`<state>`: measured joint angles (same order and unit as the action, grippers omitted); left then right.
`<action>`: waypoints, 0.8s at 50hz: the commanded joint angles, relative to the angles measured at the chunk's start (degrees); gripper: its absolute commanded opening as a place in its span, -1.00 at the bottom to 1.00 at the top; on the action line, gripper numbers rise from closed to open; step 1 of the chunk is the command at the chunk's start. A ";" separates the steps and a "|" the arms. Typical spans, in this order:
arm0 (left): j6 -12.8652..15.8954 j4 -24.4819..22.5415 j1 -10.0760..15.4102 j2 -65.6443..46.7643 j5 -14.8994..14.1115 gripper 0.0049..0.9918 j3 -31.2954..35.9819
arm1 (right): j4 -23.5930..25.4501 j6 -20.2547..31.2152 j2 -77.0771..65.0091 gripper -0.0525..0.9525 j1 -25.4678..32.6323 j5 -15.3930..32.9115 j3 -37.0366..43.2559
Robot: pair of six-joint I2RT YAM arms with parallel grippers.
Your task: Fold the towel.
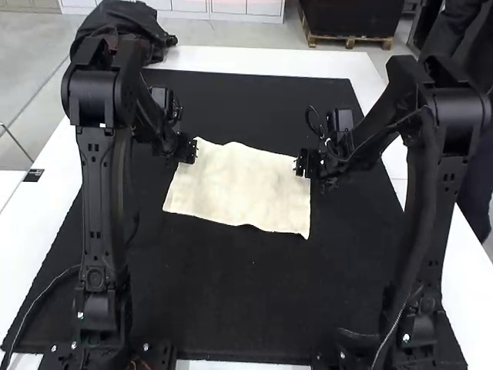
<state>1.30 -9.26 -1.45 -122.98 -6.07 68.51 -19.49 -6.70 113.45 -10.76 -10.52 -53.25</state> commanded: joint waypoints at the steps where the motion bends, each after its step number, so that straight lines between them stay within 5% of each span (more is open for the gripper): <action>1: 0.98 -0.41 -0.04 -0.51 -0.61 0.93 1.63 | -0.55 -0.60 1.51 0.91 -0.49 0.24 -2.56; 19: 0.98 0.20 -0.04 -1.65 -0.70 0.93 3.30 | -0.64 -0.51 5.38 0.91 -0.49 0.24 -5.81; 40: 0.90 6.44 -0.22 -3.67 -0.97 0.93 5.93 | 0.85 1.78 6.61 0.91 -0.66 1.03 -7.39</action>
<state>1.69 -4.05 -1.50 -125.34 -6.17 73.38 -18.94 -6.66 118.63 -10.76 -10.28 -59.35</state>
